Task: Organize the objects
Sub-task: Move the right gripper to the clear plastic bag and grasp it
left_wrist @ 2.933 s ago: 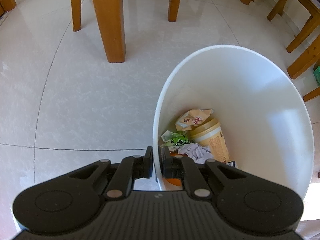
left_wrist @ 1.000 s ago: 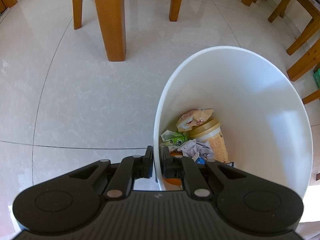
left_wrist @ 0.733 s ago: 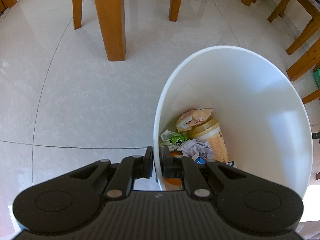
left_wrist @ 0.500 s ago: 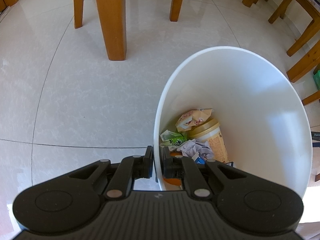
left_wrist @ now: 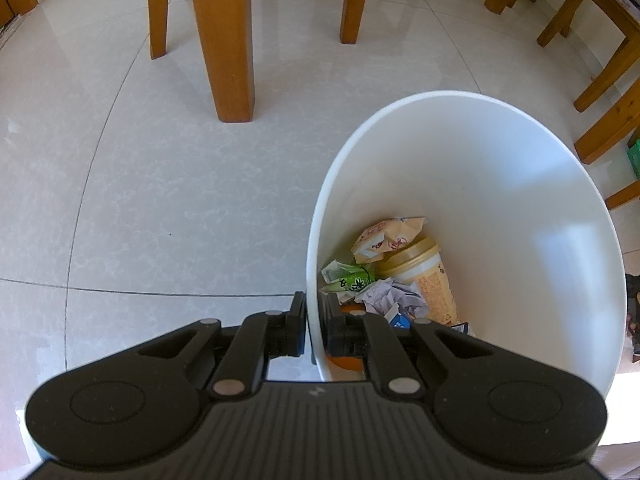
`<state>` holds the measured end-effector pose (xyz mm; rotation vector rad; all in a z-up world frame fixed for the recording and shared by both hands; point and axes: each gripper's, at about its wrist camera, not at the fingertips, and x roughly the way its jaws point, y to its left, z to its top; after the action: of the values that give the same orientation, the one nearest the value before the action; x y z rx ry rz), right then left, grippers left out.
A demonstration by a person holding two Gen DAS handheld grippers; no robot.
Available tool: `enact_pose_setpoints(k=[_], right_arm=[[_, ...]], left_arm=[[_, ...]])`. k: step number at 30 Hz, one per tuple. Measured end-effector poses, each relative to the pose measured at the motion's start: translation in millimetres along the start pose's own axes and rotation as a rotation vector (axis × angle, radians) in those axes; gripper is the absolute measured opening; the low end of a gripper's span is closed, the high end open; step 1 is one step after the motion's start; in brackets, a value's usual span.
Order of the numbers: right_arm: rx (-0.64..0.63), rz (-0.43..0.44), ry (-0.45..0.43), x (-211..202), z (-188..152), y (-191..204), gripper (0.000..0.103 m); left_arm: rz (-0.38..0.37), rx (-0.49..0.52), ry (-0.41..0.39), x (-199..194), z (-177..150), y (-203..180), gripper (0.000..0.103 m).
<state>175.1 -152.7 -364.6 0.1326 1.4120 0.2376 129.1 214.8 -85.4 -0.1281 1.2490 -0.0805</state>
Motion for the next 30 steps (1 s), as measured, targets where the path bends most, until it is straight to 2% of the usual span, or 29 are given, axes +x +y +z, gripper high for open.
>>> enact_pose_setpoints(k=[1, 2, 6, 9, 13, 22, 23, 30], right_arm=[[-0.015, 0.0, 0.0, 1, 0, 0, 0.083], [-0.119, 0.016, 0.015, 1, -1, 0, 0.081], [-0.138, 0.022, 0.006, 1, 0, 1, 0.075], [-0.135, 0.043, 0.011, 0, 1, 0, 0.065], [-0.143, 0.041, 0.01, 0, 0, 0, 0.056], [-0.15, 0.065, 0.035, -7, -4, 1, 0.052], [-0.152, 0.06, 0.037, -8, -6, 2, 0.052], [-0.196, 0.036, 0.075, -37, -14, 23, 0.052]], left_arm=[[-0.001, -0.003, 0.001, 0, 0, 0, 0.007], [-0.001, -0.002, 0.001, 0, 0, 0, 0.007], [-0.004, -0.002, -0.001, -1, -1, 1, 0.007], [-0.004, -0.004, 0.0, -1, -2, 1, 0.007], [-0.005, -0.004, 0.001, -1, 0, 2, 0.007], [-0.007, -0.001, 0.001, -2, 0, 2, 0.007], [-0.034, 0.004, -0.003, -2, 0, 1, 0.007], [-0.03, 0.007, 0.003, -2, 1, -1, 0.007]])
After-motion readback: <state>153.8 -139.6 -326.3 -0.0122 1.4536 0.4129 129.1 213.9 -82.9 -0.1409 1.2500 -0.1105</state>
